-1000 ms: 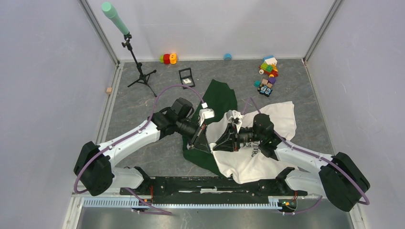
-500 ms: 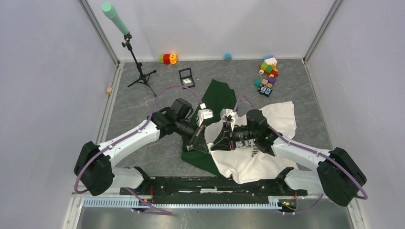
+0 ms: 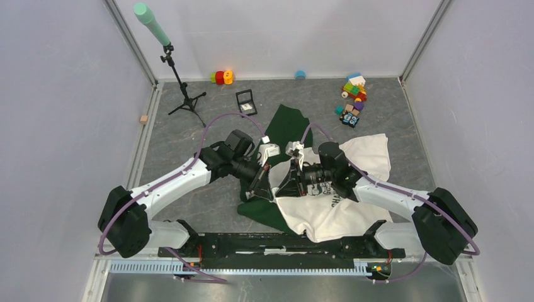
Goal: Pin the brooch onto the clothing
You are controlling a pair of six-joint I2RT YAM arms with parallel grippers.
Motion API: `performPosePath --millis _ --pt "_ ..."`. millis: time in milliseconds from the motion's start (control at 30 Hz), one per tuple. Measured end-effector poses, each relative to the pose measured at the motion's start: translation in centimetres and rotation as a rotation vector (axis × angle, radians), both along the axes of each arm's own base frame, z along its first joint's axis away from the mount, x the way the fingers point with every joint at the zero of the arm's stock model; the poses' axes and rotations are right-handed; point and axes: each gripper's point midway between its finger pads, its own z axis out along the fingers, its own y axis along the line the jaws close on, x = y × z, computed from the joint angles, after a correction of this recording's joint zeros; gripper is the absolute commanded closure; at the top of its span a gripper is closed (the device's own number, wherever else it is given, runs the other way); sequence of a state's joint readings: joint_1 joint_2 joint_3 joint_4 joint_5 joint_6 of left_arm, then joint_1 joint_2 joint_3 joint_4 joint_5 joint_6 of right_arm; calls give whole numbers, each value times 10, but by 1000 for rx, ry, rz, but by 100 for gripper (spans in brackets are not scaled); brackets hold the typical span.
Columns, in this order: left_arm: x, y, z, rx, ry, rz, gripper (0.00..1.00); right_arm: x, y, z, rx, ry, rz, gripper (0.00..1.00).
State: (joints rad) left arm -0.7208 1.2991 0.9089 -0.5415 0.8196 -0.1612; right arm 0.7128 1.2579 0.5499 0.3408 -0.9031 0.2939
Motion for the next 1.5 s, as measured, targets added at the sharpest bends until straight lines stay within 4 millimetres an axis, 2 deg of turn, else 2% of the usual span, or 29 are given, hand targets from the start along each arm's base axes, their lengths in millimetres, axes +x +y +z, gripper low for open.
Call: performPosePath --millis 200,600,667,767,833,867,1000,1133,1167,1300,1433,1500 --pt "6 1 -5 16 -25 22 98 10 -1 -6 -25 46 -59 100" --pt "21 -4 -4 0 -91 51 98 27 -9 -6 -17 118 -140 99" --pt "24 -4 -4 2 -103 58 98 29 -10 -5 -11 109 -151 92" --pt "25 -5 -4 -1 -112 60 98 29 -11 -3 -1 91 -157 69" --pt "25 -6 -3 -4 -115 60 84 29 -13 -2 3 68 -162 55" --pt "25 -7 -2 -6 -117 58 72 30 -15 -1 2 57 -170 47" --pt "23 -9 2 -11 -112 52 30 37 -26 -1 -20 0 -224 26" --pt "28 -9 3 4 -122 85 5 43 -39 9 -38 -88 -291 10" --pt "31 -8 3 11 -132 103 1 45 -44 11 -47 -109 -316 7" --pt "50 2 14 30 -204 246 0 59 -64 14 -102 -166 -433 2" --pt "86 25 22 64 -273 520 0 90 -93 1 -219 -156 -622 2" --pt "108 42 10 115 -277 680 0 107 -109 -12 -300 -142 -718 2"
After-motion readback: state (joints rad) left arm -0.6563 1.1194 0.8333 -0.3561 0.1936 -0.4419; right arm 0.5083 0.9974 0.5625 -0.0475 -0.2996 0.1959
